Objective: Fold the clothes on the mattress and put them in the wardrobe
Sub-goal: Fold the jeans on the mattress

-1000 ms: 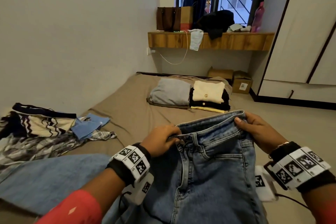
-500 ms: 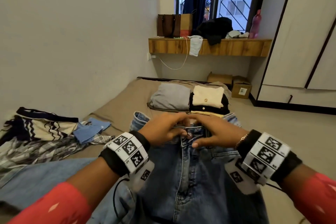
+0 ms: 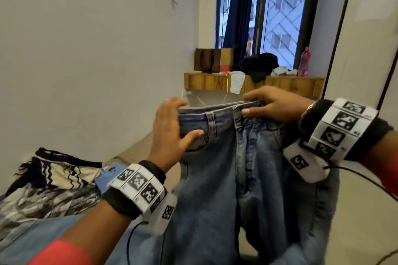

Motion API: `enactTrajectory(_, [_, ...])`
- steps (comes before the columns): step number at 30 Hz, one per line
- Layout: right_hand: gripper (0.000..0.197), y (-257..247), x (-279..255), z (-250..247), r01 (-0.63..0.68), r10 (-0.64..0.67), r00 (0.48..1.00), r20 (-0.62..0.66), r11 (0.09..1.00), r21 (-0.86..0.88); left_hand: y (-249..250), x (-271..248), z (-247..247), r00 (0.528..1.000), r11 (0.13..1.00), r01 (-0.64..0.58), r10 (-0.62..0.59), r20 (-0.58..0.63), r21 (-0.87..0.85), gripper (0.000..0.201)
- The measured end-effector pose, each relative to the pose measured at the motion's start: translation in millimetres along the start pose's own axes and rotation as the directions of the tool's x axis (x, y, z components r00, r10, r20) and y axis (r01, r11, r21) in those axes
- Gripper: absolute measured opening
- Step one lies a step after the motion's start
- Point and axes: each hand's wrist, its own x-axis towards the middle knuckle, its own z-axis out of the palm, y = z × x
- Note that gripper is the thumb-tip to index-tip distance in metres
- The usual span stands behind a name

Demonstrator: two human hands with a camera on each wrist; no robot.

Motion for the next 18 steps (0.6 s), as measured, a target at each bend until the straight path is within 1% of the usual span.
enactTrajectory(1, [0.011, -3, 5, -20, 0.016, -0.015, 1.0, -0.022, 1.0, 0.01, -6, 1, -5, 0.988, 0.989, 0.142, -0.144, -0.058, -0.031, 0.079])
enactTrajectory(2, [0.01, -8, 8, -37, 0.029, -0.028, 0.999, -0.036, 0.999, 0.03, -12, 0, -8, 0.951, 0.944, 0.304, -0.309, -0.023, -0.126, 0.091])
enactTrajectory(3, [0.01, -13, 10, -55, 0.037, -0.035, 0.998, -0.052, 0.998, 0.052, -16, 0, -10, 0.9, 0.863, 0.433, -0.428, 0.078, -0.26, 0.101])
enactTrajectory(4, [0.01, -22, 11, -71, 0.049, -0.044, 0.997, -0.071, 0.996, 0.069, -17, 2, -12, 0.869, 0.776, 0.494, -0.456, 0.192, -0.391, 0.106])
enactTrajectory(5, [0.012, -27, 13, -84, 0.055, -0.047, 0.994, -0.096, 0.995, 0.085, -18, 5, -13, 0.856, 0.707, 0.516, -0.435, 0.279, -0.484, 0.106])
enactTrajectory(6, [0.016, -32, 16, -98, 0.067, -0.057, 0.99, -0.129, 0.995, 0.077, -24, 13, -14, 0.854, 0.66, 0.52, -0.404, 0.327, -0.543, 0.101])
enactTrajectory(7, [0.021, -36, 20, -109, 0.067, -0.058, 0.985, -0.163, 0.996, 0.055, -27, 22, -18, 0.854, 0.636, 0.52, -0.379, 0.357, -0.57, 0.085])
enactTrajectory(8, [0.024, -40, 25, -121, 0.059, -0.055, 0.976, -0.213, 0.998, 0.013, -27, 36, -24, 0.854, 0.636, 0.52, -0.374, 0.361, -0.571, 0.063])
enactTrajectory(9, [0.024, -44, 33, -136, 0.039, -0.05, 0.96, -0.276, 0.998, -0.044, -26, 54, -33, 0.862, 0.655, 0.507, -0.368, 0.349, -0.561, 0.047])
enactTrajectory(10, [0.024, -46, 41, -154, 0.021, -0.051, 0.934, -0.354, 0.996, -0.089, -24, 76, -43, 0.875, 0.691, 0.484, -0.367, 0.316, -0.537, 0.039])
enactTrajectory(11, [0.025, -50, 49, -175, 0.006, -0.055, 0.893, -0.446, 0.994, -0.112, -18, 100, -56, 0.902, 0.737, 0.432, -0.35, 0.252, -0.52, 0.035])
enactTrajectory(13, [0.02, -61, 59, -213, 0.026, -0.081, 0.78, -0.62, 0.995, -0.097, -5, 155, -85, 0.946, 0.808, 0.309, -0.315, 0.076, -0.502, 0.026])
enactTrajectory(14, [0.019, -68, 61, -229, 0.08, -0.107, 0.718, -0.688, 0.994, -0.071, 3, 179, -100, 0.948, 0.81, 0.276, -0.319, 0.006, -0.517, 0.03])
enactTrajectory(15, [0.02, -75, 61, -238, 0.129, -0.122, 0.677, -0.726, 0.991, -0.045, 6, 199, -112, 0.947, 0.804, 0.261, -0.322, -0.022, -0.534, 0.032])
enactTrajectory(16, [0.022, -80, 62, -241, 0.147, -0.133, 0.673, -0.727, 0.988, -0.045, 6, 211, -119, 0.948, 0.821, 0.275, -0.317, 0.002, -0.501, 0.028])
enactTrajectory(17, [0.021, -83, 64, -238, 0.118, -0.131, 0.715, -0.687, 0.991, -0.066, 9, 216, -123, 0.947, 0.846, 0.311, -0.312, 0.072, -0.432, 0.022])
enactTrajectory(18, [0.019, -83, 66, -230, 0.072, -0.122, 0.782, -0.612, 0.992, -0.107, 9, 212, -124, 0.934, 0.861, 0.357, -0.321, 0.158, -0.363, 0.014])
